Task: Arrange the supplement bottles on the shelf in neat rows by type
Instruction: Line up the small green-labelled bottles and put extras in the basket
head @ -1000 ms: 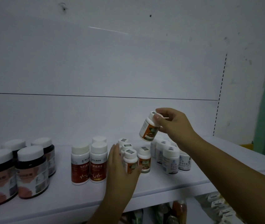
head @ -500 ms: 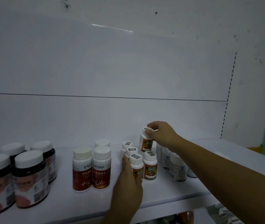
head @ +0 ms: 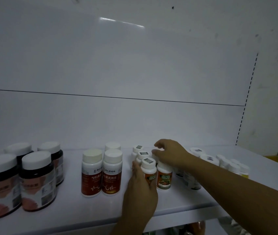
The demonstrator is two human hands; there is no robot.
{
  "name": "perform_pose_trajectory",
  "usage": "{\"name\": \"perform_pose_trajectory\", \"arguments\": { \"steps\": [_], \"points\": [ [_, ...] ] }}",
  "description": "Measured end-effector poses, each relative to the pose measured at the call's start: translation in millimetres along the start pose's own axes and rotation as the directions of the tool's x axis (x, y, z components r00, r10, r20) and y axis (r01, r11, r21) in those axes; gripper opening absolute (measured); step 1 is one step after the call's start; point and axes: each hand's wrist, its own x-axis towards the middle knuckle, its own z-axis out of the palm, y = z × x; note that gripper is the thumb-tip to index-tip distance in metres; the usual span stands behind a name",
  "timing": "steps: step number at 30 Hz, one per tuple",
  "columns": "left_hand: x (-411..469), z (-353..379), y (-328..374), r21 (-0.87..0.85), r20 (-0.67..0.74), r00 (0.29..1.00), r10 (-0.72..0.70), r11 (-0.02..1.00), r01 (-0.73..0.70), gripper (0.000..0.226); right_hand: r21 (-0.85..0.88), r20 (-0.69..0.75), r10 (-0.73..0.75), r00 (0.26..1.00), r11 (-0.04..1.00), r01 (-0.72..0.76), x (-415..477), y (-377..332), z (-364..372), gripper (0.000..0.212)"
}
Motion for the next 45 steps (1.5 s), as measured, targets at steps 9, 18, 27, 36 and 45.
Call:
{"name": "perform_pose_trajectory", "arguments": {
  "steps": [9, 18, 27, 36, 45],
  "points": [
    [-3.6, 0.5, 0.3, 0.008, -0.140, 0.987, 0.073, 0.997, -0.073, 0.076, -0.428, 0.085, -0.044, 0.995, 0.901, 0.076, 24.9, -42.8, 12.6, 0.036],
    [-11.5, -6.8, 1.0, -0.128, -0.316, 0.923, 0.220, 0.954, -0.271, 0.059, -0.081, -0.274, -0.153, 0.949, 0.987, 0.136, -4.2, -59.1, -46.8, 0.032],
    [-63.1, 2.7, 75.3, -0.948, 0.318, 0.942, -0.108, -0.034, 0.317, 0.053, 0.462, -0.151, 0.011, 0.989, 0.885, 0.061, -82.4, -26.5, -105.3, 0.035],
    [-92.1, 89.6, 89.3, -0.533, 0.819, 0.548, 0.173, -0.126, 0.837, 0.041, 0.660, -0.105, 0.332, 0.937, 0.728, -0.184, -188.4, 85.7, -116.5, 0.013],
    [-176.7, 208.8, 88.5, -0.291, 0.947, 0.286, 0.146, 0.015, 0.957, 0.046, 0.576, -0.038, 0.636, 0.771, 0.644, -0.503, -302.1, 209.0, -109.1, 0.013]
  ]
}}
